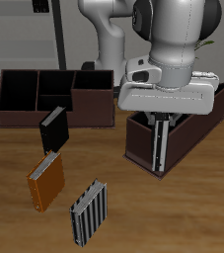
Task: Place the left striped book into the back desk caddy's left compartment
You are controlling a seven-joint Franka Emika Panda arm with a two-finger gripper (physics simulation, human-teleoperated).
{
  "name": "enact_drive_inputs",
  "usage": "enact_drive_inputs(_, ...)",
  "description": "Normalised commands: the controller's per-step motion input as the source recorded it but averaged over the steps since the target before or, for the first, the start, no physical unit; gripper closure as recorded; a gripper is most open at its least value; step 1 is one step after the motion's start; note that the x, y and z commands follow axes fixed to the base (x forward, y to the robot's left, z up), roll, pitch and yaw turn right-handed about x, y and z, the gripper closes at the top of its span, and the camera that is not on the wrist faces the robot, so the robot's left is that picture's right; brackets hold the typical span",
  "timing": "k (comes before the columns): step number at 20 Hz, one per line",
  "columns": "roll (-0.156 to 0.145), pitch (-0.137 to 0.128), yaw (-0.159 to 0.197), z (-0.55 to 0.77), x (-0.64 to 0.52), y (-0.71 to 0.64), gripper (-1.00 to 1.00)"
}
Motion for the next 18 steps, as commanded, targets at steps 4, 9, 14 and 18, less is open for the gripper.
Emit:
enact_drive_inputs(4, 0.034, -0.027, 0.007, 0.47, -0.47, -0.32, 1.00)
enact_drive_inputs(9, 0.041, -0.042, 0.065, 0.25, -0.53, -0.27, 1.00)
enact_drive_inputs(14, 0.071, -0.003, 0.002, 0.04, -0.40, -0.20, 1.00)
enact_drive_inputs(18, 0.058, -0.017, 0.066, 0.01, -0.40, -0.23, 1.00)
